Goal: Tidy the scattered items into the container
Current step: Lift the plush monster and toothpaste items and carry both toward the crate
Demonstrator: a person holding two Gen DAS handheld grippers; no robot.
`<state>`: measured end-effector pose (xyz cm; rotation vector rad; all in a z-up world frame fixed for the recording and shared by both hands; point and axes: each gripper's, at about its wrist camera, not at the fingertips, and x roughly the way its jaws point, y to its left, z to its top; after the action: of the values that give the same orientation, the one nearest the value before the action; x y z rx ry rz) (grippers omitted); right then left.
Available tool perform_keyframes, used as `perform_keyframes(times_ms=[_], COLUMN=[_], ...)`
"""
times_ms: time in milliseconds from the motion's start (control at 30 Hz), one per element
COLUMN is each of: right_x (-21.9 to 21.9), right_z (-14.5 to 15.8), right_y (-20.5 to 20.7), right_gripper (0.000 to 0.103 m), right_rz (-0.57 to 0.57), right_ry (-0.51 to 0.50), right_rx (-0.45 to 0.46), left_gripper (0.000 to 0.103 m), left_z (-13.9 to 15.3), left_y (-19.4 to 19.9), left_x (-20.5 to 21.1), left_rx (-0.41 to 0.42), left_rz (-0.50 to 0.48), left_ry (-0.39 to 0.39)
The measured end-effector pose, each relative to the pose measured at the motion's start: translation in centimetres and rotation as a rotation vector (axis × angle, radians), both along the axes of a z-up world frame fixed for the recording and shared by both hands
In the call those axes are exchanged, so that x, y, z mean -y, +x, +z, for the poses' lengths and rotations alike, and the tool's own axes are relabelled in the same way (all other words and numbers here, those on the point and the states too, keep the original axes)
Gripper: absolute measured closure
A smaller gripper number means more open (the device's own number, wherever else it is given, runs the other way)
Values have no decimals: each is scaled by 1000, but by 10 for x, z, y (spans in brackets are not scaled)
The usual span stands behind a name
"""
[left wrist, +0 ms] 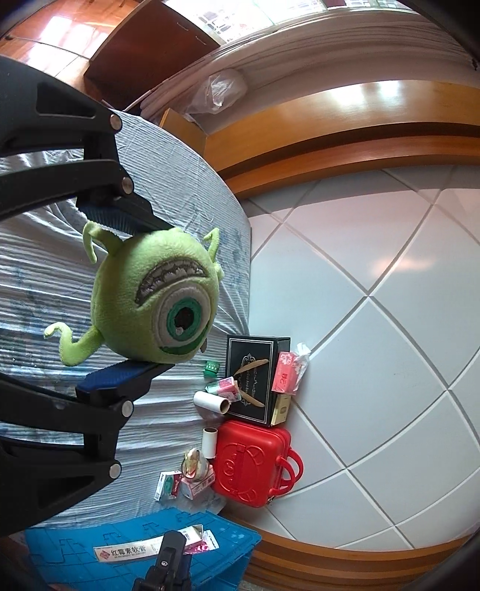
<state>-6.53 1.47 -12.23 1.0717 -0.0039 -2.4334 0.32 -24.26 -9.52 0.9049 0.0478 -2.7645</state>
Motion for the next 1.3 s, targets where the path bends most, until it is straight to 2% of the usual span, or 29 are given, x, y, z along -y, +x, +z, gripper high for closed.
perform_keyframes(times_ms=[367,633,900,1300], right_x=[-26,-57,-97,-160], right_z=[42,67,87,97], right_y=[26,42,54,66], right_gripper=[65,65,65,65], right_rz=[17,1,-26,-113], right_ry=[-66,-111,-136,-123], right_rx=[-50,-88,-122,-159], left_gripper=[42,42,42,42], left_z=[53,78,91,102], left_y=[19,14,7,-2], left_x=[-38,-71,-100,-159], left_rx=[-103,-132,-134,-153], left_rz=[-59,-103,-148,-229], left_ry=[-40,-63,-45,-46])
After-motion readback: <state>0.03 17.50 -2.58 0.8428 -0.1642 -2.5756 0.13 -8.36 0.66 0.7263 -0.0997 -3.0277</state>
